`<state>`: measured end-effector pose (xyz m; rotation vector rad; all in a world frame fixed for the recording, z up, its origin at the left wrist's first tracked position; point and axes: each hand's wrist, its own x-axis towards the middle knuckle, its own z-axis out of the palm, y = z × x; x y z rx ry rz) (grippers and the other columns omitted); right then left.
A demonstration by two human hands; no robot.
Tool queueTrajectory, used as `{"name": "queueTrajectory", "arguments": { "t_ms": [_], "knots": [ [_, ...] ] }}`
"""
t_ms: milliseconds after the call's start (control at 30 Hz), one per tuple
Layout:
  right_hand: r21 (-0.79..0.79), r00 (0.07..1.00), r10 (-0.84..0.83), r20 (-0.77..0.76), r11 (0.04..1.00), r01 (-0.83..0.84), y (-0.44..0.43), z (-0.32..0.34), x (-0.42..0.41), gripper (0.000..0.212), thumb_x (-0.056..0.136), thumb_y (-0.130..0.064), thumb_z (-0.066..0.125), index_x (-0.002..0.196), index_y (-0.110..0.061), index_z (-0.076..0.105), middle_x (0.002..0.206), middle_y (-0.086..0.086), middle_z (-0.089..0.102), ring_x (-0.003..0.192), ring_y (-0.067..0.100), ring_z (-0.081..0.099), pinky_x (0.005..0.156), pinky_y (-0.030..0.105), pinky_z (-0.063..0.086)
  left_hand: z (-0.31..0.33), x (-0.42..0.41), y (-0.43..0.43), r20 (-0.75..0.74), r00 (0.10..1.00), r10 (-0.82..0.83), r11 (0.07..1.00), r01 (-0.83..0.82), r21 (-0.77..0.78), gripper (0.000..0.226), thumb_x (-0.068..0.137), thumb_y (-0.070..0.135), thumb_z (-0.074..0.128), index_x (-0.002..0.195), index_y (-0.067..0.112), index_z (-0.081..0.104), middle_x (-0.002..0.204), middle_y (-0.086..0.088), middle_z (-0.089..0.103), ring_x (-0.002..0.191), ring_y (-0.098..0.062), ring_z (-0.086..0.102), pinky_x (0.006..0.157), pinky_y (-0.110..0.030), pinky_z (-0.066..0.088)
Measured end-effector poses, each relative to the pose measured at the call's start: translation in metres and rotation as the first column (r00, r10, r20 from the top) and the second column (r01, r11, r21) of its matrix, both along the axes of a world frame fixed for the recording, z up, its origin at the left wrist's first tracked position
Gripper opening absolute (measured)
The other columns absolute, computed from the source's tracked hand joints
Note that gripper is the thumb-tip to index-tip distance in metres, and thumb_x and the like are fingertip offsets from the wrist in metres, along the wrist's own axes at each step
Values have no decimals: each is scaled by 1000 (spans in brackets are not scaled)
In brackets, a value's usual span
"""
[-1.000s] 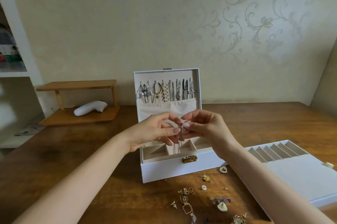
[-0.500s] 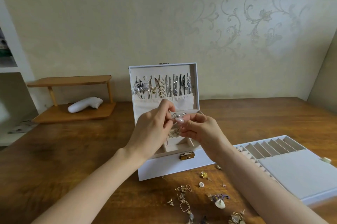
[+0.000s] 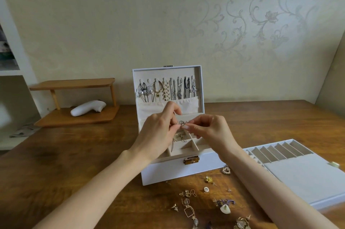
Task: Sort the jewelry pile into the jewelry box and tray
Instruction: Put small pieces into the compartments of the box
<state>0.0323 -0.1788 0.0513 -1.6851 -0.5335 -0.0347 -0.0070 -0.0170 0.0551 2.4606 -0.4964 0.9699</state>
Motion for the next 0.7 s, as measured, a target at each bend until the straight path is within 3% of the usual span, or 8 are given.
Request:
{"name": "queueTrajectory", "arguments": {
  "t_ms": [167,333,467,533,600,700],
  "knots": [
    [-59,994,112,-6,992,-112,-11,5,-4,9,74,-14,77,71,-9,71,60,-4,67,57,3,57,58,16,45,14,8,13,45,998,54,994,-49,-99,31,80,4,72,96,16,48,68,4,63,59,2,57,60,-6,46],
    [-321,931,363,36,886,-333,-39,1,-22,16,78,-16,77,66,-21,67,63,-7,64,58,3,51,58,14,37,33,16,27,89,989,115,977,-96,-192,31,78,6,74,96,10,49,67,5,63,62,4,58,60,-3,43],
    [-400,922,366,131,870,-289,-60,1,-22,15,74,-23,78,65,-26,67,73,0,65,64,14,54,61,30,44,32,19,22,80,995,59,983,-44,-177,25,79,4,73,94,11,54,70,4,63,63,1,60,61,-4,45],
    [-318,935,312,171,915,-247,-64,0,-20,14,72,-20,77,63,-24,67,82,-2,66,70,16,58,66,36,47,31,21,23,47,998,29,957,-14,-291,16,81,2,70,92,10,62,73,3,63,64,-6,62,63,-10,50],
    [-141,939,289,188,954,-266,-66,0,-22,12,69,-17,77,62,-17,67,103,-5,65,88,16,62,76,38,52,33,24,25,-15,1000,-17,905,9,-425,12,81,2,70,90,10,68,73,0,64,66,-14,66,64,-19,55],
    [119,906,367,210,910,-397,-64,3,-24,16,70,-15,73,66,-5,62,119,5,63,106,21,62,84,34,54,32,24,25,-72,996,-56,883,15,-469,12,80,1,70,83,12,68,70,-5,65,65,-17,68,62,-24,56]
  ]
}}
